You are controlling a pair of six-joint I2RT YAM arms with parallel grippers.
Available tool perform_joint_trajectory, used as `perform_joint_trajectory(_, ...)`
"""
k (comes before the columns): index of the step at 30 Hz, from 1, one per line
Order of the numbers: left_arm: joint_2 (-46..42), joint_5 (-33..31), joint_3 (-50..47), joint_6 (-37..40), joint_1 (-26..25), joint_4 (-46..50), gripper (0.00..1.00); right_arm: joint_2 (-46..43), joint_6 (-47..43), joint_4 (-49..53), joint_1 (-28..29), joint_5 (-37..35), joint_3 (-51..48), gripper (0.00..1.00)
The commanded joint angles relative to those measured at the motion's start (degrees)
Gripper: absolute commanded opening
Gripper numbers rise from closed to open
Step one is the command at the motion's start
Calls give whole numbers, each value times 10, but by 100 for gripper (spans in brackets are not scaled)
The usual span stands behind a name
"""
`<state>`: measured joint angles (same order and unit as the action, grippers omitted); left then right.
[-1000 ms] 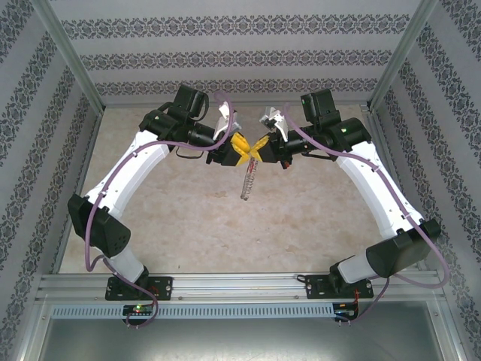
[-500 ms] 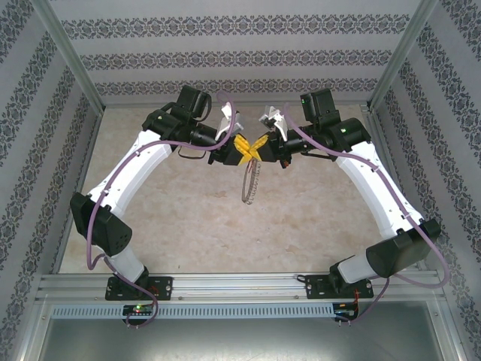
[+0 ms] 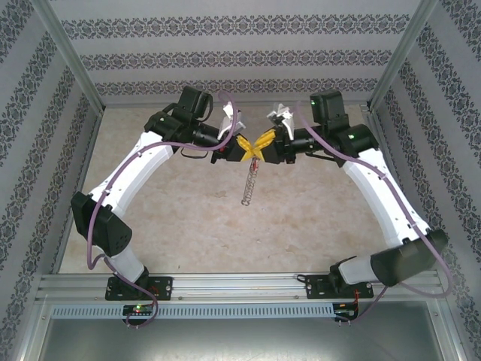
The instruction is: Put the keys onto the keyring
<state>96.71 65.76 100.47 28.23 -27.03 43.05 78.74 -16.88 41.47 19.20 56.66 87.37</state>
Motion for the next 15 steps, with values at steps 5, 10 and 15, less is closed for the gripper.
perform_joint_trajectory(5,-46,11,-51,-59,-3,-123,0,-98,150,-168,-29,-4,-135,32)
perform_joint_trajectory(10,-69,11,-85,-87,-3,-184,0,-141,262,-314,-41,11,-240,33)
perform_joint_trajectory(15,-78,24,-91,-102,-3,-202,0,-147,327,-407,-42,32,-283,34)
